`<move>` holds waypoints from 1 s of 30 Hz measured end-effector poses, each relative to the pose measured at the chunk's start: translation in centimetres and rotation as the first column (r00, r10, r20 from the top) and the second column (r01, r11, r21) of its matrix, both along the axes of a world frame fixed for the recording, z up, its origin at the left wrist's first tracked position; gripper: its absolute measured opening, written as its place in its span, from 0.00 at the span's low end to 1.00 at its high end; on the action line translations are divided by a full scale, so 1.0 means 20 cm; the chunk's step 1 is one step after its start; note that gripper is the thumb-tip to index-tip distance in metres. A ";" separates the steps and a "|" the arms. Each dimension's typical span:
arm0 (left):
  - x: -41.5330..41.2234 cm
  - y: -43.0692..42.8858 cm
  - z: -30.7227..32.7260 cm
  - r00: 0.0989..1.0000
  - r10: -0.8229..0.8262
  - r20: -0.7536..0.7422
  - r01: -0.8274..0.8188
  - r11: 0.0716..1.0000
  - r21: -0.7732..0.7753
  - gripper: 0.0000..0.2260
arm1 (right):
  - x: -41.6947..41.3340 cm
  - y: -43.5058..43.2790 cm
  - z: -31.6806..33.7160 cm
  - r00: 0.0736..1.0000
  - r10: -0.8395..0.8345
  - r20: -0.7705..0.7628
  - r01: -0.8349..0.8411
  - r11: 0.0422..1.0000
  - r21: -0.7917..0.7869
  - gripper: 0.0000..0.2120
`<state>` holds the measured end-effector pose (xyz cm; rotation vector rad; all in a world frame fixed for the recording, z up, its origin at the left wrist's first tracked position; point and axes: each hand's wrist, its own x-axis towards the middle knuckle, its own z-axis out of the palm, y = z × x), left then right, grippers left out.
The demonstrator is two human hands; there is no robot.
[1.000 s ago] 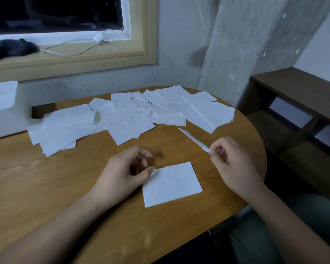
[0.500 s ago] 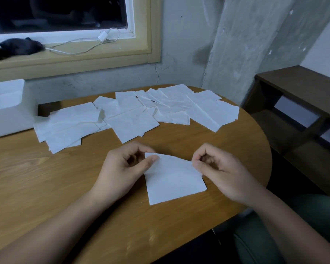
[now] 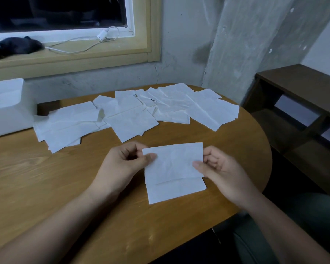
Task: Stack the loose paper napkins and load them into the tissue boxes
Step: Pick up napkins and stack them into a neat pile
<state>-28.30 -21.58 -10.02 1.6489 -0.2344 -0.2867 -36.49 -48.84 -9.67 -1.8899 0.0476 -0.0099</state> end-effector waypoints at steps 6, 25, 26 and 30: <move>0.03 0.03 0.03 0.992 -0.128 -0.014 0.127 0.957 0.261 0.05 | 0.02 -0.03 -0.02 0.991 -0.136 0.011 0.136 0.987 -0.082 0.03; 0.07 0.05 0.01 0.977 -0.203 0.067 0.115 0.763 0.635 0.15 | 0.10 0.01 -0.12 0.979 -0.199 0.039 0.196 0.880 -0.432 0.03; 0.07 0.05 0.00 0.975 -0.212 0.069 0.119 0.757 0.642 0.15 | 0.10 0.01 -0.12 0.979 -0.197 0.043 0.196 0.876 -0.441 0.03; 0.07 0.05 -0.01 0.973 -0.214 0.087 0.107 0.753 0.649 0.16 | 0.10 0.01 -0.12 0.979 -0.191 0.073 0.202 0.856 -0.476 0.03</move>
